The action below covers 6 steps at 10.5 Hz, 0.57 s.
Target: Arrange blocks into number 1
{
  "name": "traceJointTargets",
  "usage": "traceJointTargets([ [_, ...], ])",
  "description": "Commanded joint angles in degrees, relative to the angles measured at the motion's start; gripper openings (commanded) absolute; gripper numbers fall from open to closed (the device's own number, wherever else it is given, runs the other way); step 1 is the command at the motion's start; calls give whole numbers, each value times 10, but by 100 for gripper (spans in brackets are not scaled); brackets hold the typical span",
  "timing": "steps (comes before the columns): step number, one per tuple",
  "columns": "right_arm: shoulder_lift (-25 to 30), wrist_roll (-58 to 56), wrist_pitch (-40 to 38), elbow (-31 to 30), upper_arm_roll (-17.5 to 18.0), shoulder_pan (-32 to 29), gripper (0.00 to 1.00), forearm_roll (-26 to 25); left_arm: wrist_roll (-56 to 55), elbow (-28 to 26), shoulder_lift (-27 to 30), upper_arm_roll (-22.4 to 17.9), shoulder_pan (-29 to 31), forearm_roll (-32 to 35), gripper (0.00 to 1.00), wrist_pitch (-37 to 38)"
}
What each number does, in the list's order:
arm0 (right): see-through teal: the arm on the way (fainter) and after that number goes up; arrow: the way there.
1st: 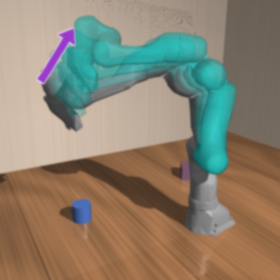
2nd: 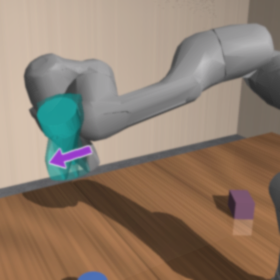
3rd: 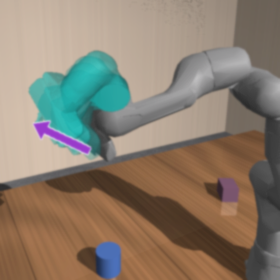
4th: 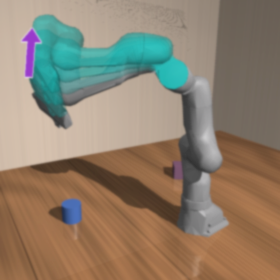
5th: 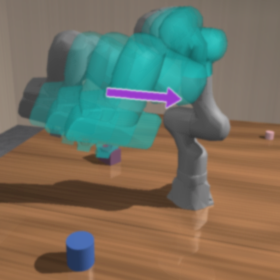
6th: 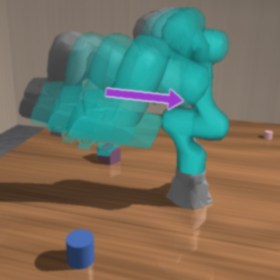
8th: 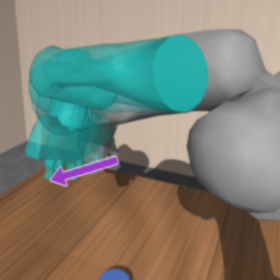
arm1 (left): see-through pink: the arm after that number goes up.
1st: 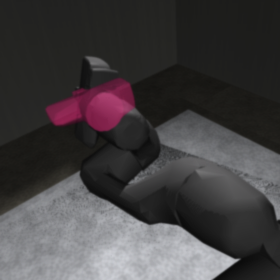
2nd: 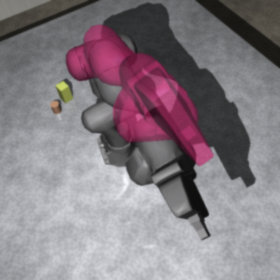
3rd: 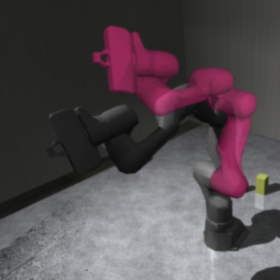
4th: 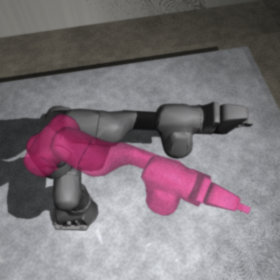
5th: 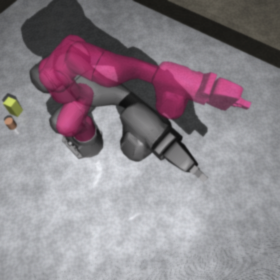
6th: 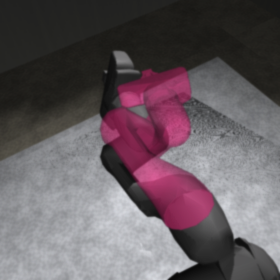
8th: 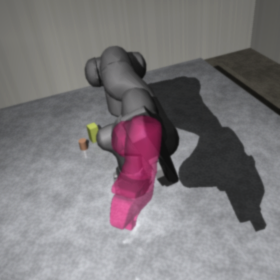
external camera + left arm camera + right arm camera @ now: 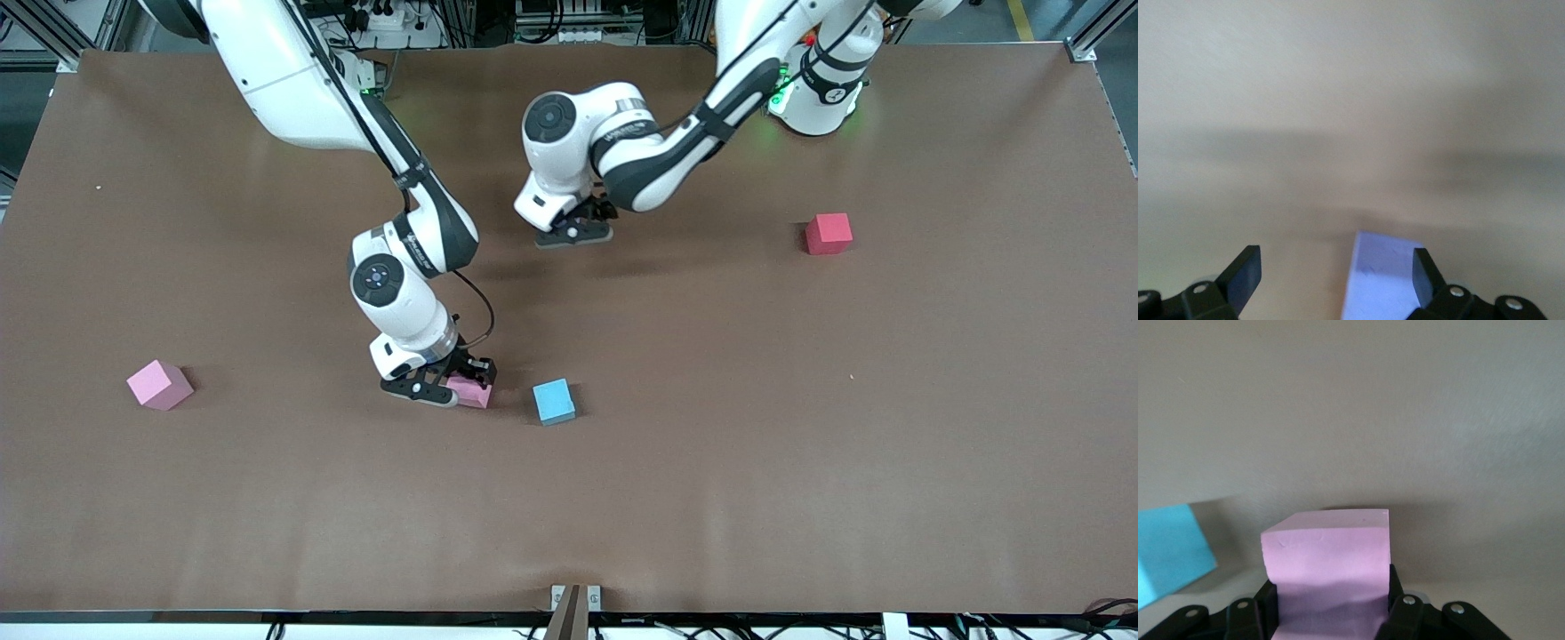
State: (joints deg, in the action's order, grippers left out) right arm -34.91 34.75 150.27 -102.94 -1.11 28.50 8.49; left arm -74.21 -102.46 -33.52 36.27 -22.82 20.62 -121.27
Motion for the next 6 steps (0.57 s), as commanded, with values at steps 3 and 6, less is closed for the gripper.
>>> traceJointTargets([
  [3,156,-33,-2,-162,5,26,52,0,21,-7,15,0,108,30,100,9],
  [6,190,-8,-1,-204,4,131,52,3,95,-2,65,1,200,41,100,20],
])
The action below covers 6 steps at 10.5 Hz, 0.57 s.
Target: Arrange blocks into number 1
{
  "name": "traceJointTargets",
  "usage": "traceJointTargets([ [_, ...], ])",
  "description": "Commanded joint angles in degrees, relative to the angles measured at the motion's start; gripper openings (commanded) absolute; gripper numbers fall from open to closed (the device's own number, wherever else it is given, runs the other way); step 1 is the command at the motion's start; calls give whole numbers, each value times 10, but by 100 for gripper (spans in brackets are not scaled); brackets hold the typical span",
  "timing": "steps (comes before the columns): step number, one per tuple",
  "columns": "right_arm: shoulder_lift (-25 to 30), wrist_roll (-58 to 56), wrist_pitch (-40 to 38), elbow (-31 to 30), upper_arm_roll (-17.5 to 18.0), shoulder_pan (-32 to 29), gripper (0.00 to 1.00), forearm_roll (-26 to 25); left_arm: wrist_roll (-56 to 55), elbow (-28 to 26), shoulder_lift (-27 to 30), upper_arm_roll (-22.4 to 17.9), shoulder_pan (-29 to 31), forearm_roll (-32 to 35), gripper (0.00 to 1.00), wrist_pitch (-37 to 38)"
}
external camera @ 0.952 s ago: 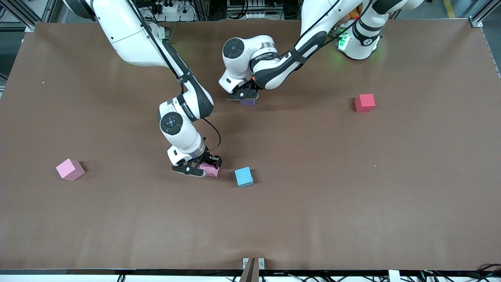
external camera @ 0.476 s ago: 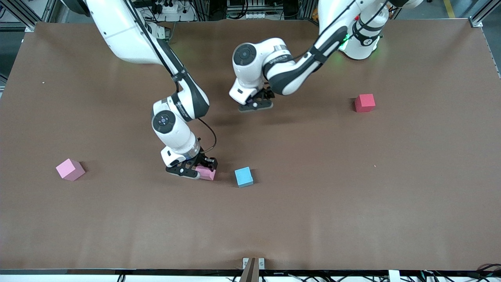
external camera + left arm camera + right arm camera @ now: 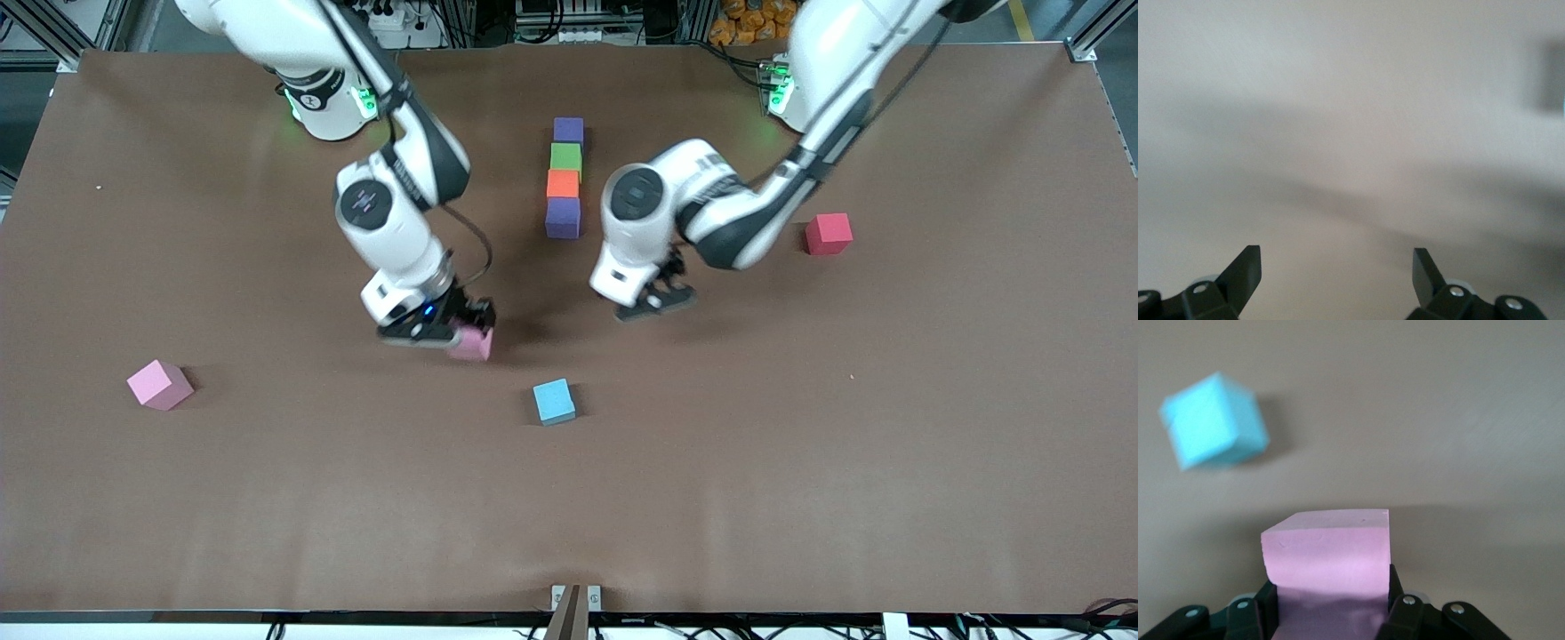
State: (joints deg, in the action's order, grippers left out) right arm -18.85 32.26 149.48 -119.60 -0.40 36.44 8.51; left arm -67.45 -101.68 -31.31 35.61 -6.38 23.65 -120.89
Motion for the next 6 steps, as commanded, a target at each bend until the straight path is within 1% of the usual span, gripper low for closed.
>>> traceJointTargets([
  [1,24,71,10,-36,-3,94,52,2,60,-1,58,9,62,11,100,42],
  [2,22,102,10,-35,-2,127,54,1,99,15,63,9,92,4,100,62],
  [3,21,109,10,-35,-2,143,54,1,128,32,67,10,121,2,100,86],
  [5,-7,115,13,-24,-2,168,54,1,172,74,68,10,166,1,100,110],
  [6,-18,115,13,-23,-2,177,54,1,200,85,69,12,187,-4,100,122],
])
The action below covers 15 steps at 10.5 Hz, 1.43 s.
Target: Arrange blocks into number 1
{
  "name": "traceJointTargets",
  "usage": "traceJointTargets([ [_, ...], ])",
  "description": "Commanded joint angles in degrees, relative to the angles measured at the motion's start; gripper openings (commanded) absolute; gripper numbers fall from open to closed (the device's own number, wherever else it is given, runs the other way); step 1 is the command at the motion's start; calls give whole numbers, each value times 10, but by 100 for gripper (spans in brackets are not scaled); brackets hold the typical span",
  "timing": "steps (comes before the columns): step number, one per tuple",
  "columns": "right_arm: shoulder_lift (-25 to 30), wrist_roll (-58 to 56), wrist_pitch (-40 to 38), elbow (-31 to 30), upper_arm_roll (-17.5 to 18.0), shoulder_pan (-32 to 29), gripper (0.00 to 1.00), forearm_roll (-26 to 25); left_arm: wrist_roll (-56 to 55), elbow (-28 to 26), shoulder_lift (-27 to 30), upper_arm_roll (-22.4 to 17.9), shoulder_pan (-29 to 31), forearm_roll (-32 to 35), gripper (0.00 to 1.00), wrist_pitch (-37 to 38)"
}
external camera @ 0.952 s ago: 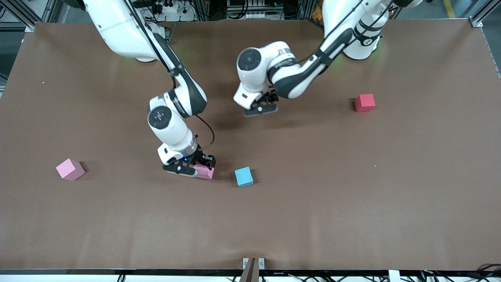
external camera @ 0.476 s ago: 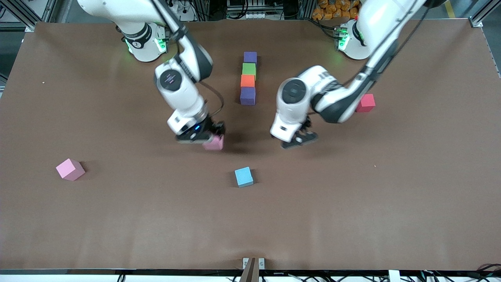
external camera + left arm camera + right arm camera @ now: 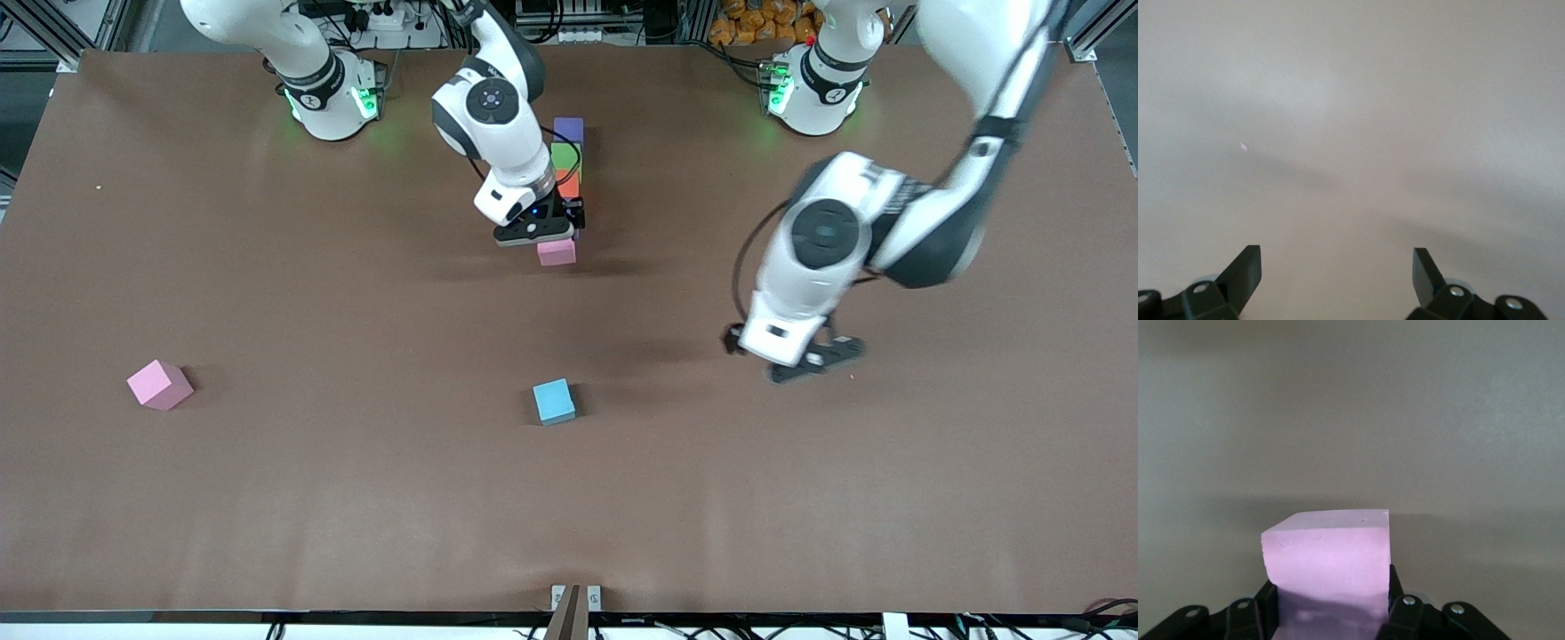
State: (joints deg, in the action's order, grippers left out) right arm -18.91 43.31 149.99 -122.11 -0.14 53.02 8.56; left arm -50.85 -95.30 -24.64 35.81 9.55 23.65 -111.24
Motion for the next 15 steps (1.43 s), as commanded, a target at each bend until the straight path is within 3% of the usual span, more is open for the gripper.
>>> traceJointTargets([
  [1,-24,5,9,1,-6,16,54,1,67,25,7,10,45,-15,100,36],
  [5,-56,20,49,6,-6,33,54,1,188,23,36,10,115,-49,100,86],
  [7,-66,20,51,13,-6,38,54,1,230,18,57,-6,118,-68,100,98],
  [9,-66,21,51,12,-6,42,55,1,303,17,98,-97,68,-133,100,127],
  [10,-66,28,51,12,-6,42,64,1,344,15,121,-165,25,-160,100,140],
  [11,-65,29,50,12,-6,42,100,1,368,10,142,-219,-13,-177,100,146],
  [15,-26,35,28,8,-6,29,100,1,381,10,237,-326,-87,-189,100,172],
])
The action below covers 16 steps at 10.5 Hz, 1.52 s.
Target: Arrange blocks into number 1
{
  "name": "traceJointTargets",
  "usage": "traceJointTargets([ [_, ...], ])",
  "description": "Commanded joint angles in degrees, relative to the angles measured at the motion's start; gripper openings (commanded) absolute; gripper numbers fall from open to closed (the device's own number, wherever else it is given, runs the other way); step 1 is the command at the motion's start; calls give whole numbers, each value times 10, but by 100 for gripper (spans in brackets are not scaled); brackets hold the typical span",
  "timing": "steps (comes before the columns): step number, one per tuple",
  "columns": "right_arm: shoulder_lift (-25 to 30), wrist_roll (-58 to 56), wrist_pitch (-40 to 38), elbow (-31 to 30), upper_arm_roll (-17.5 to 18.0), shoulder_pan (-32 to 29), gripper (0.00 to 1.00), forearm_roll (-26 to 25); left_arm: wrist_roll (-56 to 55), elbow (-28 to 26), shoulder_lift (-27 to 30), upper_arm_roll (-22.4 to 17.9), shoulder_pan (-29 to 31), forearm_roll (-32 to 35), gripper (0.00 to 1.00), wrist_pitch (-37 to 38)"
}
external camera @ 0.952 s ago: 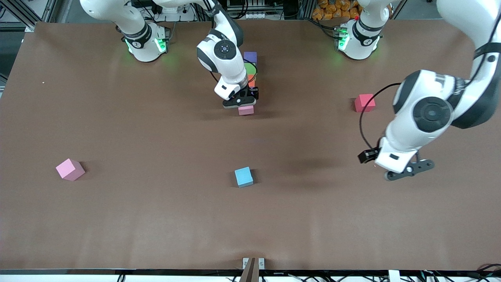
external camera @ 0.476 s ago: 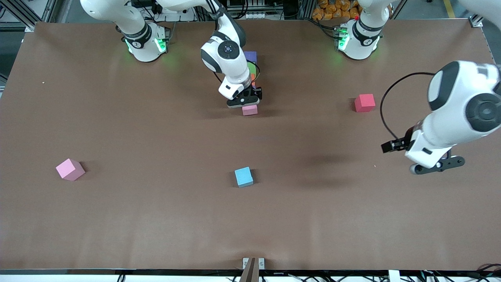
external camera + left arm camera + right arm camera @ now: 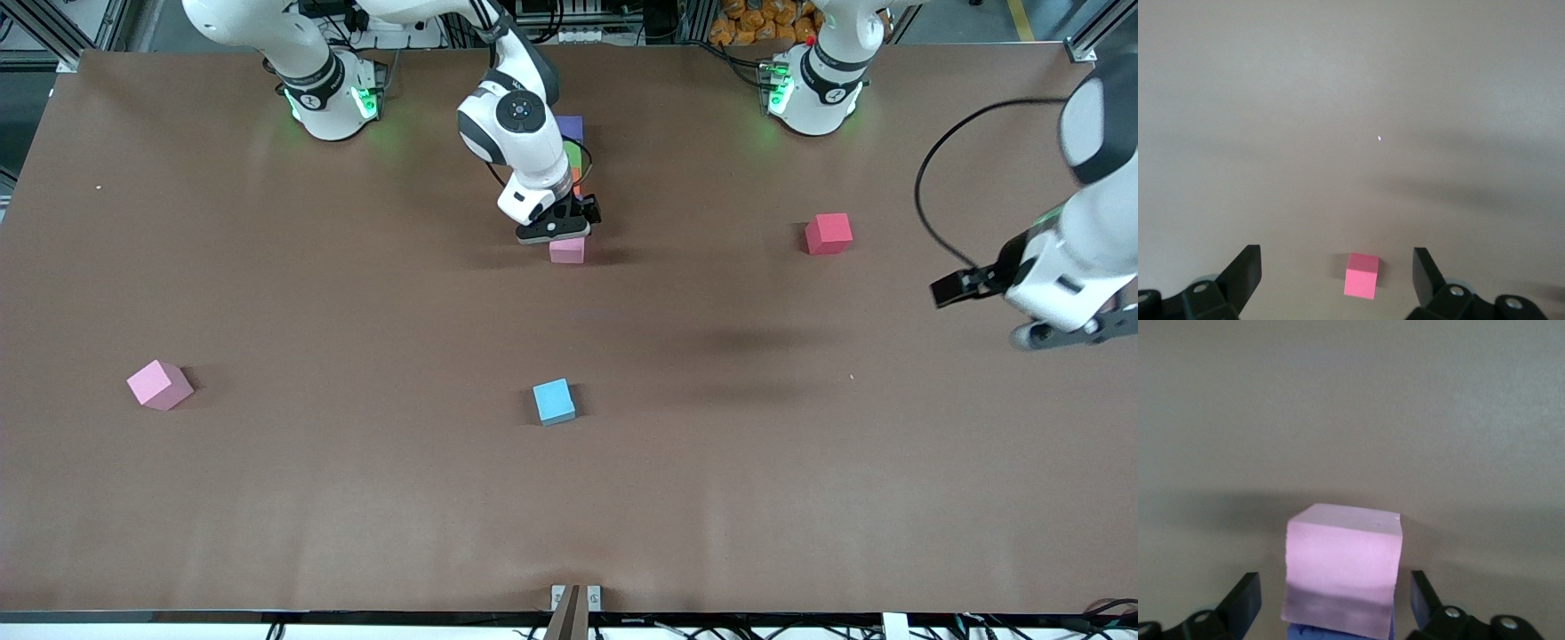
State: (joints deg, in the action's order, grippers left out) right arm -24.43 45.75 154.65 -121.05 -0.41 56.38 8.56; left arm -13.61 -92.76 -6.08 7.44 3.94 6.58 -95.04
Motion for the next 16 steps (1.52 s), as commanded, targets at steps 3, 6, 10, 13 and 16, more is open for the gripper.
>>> traceJointTargets([
  [3,108,10,-97,2,-2,-79,100,-1,12,-4,84,-72,-54,-61,100,13],
  [6,165,-65,-276,94,-1,-210,100,-83,13,31,83,-68,-56,-123,100,40],
  [10,158,-271,-471,255,-1,-386,100,-87,68,40,78,-23,-64,-50,100,54],
  [13,178,-354,-516,272,0,-481,100,-85,72,43,62,-6,-43,-73,100,56],
  [16,186,-426,-558,297,-1,-531,100,-86,68,60,55,-10,-41,-108,100,63],
])
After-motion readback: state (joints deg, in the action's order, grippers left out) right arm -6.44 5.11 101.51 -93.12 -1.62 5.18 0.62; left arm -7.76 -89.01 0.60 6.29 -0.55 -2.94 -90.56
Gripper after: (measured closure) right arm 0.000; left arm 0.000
